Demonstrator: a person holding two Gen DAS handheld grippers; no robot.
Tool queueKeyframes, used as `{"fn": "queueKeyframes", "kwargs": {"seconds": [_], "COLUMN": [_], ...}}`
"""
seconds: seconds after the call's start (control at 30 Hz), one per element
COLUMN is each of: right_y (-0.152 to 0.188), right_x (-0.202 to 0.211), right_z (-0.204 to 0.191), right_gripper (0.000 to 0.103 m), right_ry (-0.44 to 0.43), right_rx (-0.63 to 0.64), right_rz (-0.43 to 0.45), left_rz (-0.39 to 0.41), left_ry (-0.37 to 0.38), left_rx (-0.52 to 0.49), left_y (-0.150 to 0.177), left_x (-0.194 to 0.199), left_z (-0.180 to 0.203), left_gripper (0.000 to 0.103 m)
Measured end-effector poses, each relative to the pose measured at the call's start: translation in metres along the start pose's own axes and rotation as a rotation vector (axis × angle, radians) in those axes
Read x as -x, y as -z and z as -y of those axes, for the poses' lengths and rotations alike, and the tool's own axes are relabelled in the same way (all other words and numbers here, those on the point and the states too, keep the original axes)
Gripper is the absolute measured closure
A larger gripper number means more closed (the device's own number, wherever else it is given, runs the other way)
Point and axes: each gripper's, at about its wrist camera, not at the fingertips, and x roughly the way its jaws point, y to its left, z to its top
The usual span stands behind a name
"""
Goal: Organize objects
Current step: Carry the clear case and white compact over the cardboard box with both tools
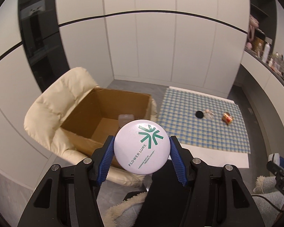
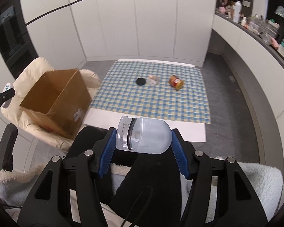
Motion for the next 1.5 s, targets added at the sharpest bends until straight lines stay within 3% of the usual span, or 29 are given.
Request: {"fn": "queueKeyframes", "kwargs": {"seconds": [0.4, 0.87, 1.03, 1.23, 1.4, 1.5], "right_y": [-0.019, -0.031, -0.031, -0.035, -0.039, -0.044], "right_x": [-0.032, -0.057, -0.063, -0.079, -0.088, -0.093], "right_z": [-0.102, -0.262, -0.296, -0.303, -0.300, -0.295], "right_gripper": [0.043, 0.043, 0.043, 0.043, 0.043, 0.043], "right_ry": [-0.205, -0.377, -0.408, -0.399, -0.386, -0.376], "right_rx": [0.218, 0.509, 0.566, 0.563, 0.557, 0.555], "right_rz": [-0.068, -0.111, -0.109, -0.123, -0.131, -0.131], "left_rz": [0.001, -0.017, -0.045, -0.090, -0.106, -0.109], "left_ry": [-0.165, -0.341, -0.352, -0.318, -0.290, -0.310], "left_rx": [0.187, 0.406, 0.406, 0.385, 0.304, 0.245], "left_y": [0.017, 0.056, 0.049, 0.029, 0.018, 0.009], "left_x": [0.017, 0.032, 0.023, 0.005, -0.013, -0.027], "left_z": [-0.097, -0.209, -0.214, -0.198, -0.179, -0.173], "left_gripper": [0.045, 0.045, 0.045, 0.045, 0.045, 0.045]}}
